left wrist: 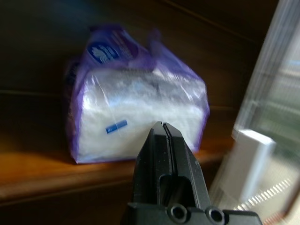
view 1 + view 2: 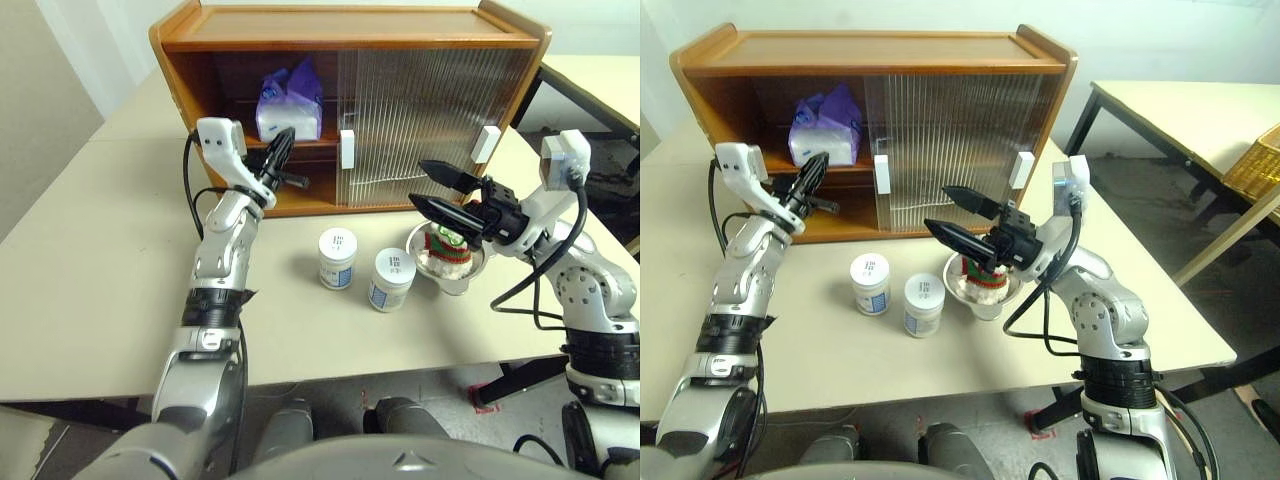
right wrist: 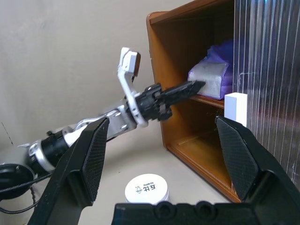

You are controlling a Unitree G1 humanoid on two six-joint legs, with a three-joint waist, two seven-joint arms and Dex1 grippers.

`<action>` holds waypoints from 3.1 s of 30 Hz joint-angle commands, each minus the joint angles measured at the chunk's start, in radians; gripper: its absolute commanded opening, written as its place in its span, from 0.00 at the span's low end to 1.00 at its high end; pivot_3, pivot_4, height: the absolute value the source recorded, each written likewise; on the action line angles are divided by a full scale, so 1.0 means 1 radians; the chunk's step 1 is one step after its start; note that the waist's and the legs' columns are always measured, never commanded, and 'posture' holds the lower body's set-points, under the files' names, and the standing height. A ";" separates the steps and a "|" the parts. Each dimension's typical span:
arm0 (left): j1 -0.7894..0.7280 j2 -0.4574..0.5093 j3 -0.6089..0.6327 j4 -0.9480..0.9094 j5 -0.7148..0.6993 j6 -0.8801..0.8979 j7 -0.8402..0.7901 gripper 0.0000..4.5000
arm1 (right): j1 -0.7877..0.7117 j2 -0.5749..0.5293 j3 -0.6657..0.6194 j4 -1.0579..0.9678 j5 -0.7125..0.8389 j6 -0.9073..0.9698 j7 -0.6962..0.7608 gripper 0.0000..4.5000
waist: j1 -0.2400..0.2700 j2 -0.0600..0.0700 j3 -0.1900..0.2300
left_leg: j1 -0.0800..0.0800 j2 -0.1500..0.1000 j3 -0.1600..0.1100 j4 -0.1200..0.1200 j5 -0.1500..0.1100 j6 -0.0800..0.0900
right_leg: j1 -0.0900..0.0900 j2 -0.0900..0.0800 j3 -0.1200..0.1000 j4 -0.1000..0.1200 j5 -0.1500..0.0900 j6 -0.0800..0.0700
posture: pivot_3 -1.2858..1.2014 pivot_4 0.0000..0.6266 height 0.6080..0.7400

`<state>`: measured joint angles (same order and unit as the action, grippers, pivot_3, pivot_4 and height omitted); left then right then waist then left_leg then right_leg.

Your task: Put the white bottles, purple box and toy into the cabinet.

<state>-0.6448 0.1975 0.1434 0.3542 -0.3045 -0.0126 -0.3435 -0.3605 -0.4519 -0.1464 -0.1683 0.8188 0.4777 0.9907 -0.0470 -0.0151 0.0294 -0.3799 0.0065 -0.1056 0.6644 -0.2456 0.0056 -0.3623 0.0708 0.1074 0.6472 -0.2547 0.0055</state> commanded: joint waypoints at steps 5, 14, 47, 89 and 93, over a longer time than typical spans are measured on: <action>-0.101 -0.016 0.013 0.164 0.040 -0.095 0.035 0.01 | 0.005 0.003 -0.009 -0.022 0.005 -0.004 -0.013 1.00 | -0.008 0.000 0.000 | 0.000 -0.002 0.001 0.000 0.000 0.000 | 0.001 0.000 0.001 -0.001 0.002 0.005 | 0.46 0.04 1.00; -0.153 -0.008 0.006 0.259 0.045 -0.126 -0.015 0.01 | 0.005 0.007 -0.009 -0.020 0.000 -0.010 -0.017 1.00 | -0.017 0.000 0.000 | 0.000 -0.003 0.002 0.000 0.000 0.001 | 0.001 0.000 0.001 -0.002 0.003 0.006 | 0.46 0.03 1.00; 0.640 0.341 0.039 -0.418 -0.285 0.169 -0.617 1.00 | -0.021 0.002 0.001 0.009 0.005 0.006 0.004 1.00 | -0.019 0.001 -0.001 | -0.003 0.004 0.000 -0.003 -0.002 0.000 | -0.005 0.000 0.005 -0.009 0.006 -0.011 | 0.48 0.04 1.00; 0.452 0.178 -0.205 0.018 0.027 -0.209 -0.689 1.00 | 0.008 -0.023 -0.020 -0.043 0.025 0.036 -0.024 1.00 | -0.034 0.011 -0.008 | -0.019 0.005 0.003 -0.003 0.001 0.004 | -0.024 0.001 0.015 -0.009 0.015 -0.010 | 0.46 0.06 1.00; 0.444 0.167 -0.204 0.043 0.029 -0.217 -0.689 1.00 | 0.009 -0.023 -0.019 -0.043 0.024 0.034 -0.025 1.00 | -0.034 0.011 -0.008 | -0.019 0.005 0.003 -0.003 0.001 0.004 | -0.024 0.001 0.015 -0.009 0.015 -0.010 | 0.46 0.06 1.00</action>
<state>-0.1933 0.3690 -0.0561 0.3733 -0.2861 -0.2172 -1.0300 -0.3565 -0.4673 -0.1543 -0.1966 0.8318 0.5023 0.9683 -0.0811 -0.0040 0.0212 -0.3988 0.0118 -0.1031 0.6616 -0.2449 0.0097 -0.3864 0.0718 0.1224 0.6380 -0.2394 -0.0041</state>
